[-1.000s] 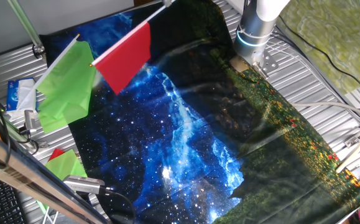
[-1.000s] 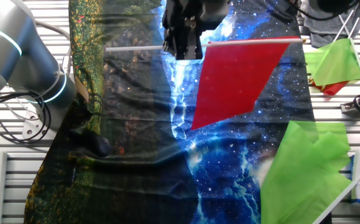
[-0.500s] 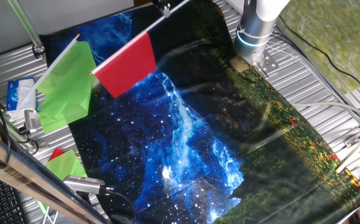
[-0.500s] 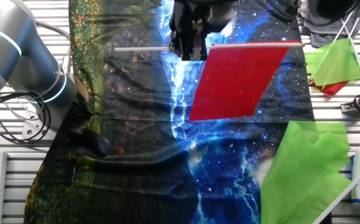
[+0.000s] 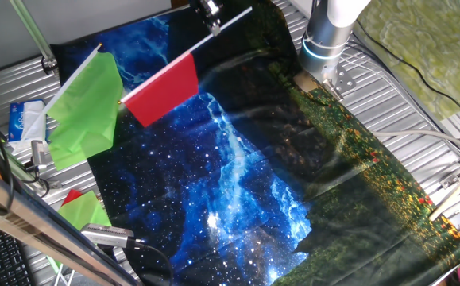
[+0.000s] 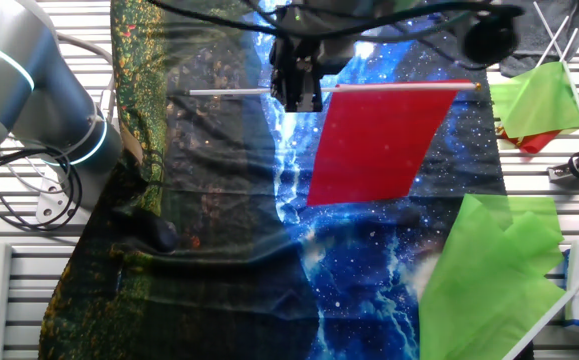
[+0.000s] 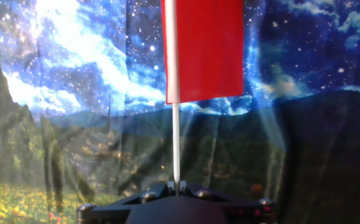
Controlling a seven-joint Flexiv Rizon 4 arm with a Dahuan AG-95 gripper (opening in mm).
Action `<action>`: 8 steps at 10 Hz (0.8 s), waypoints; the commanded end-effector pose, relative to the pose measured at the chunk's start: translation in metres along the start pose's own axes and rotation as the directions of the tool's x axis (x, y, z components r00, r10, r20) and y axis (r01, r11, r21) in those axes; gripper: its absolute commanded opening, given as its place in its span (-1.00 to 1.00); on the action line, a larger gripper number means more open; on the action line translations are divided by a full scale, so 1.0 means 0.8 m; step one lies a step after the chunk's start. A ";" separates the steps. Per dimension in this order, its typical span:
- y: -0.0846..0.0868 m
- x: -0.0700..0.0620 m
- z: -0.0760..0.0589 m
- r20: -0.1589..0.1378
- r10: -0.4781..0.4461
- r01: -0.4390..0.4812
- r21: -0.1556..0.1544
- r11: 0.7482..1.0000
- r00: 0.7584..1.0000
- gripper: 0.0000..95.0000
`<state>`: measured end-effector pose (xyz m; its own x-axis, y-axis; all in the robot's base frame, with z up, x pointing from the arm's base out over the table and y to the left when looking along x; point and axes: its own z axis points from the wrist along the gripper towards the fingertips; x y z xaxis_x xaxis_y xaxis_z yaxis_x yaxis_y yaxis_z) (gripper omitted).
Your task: Wave the flag
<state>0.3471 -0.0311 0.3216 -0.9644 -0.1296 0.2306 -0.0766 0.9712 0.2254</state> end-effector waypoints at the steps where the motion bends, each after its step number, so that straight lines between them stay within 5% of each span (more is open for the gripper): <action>1: 0.004 -0.012 0.034 0.030 0.025 -0.025 0.016 1.000 0.999 -1.00; 3: 0.001 -0.022 0.072 0.091 0.038 -0.042 0.036 0.998 0.995 -1.00; 8: -0.001 -0.040 0.140 0.167 0.058 -0.070 0.066 0.995 0.984 -1.00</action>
<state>0.3507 -0.0057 0.2056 -0.9956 -0.0393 0.0854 -0.0266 0.9890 0.1452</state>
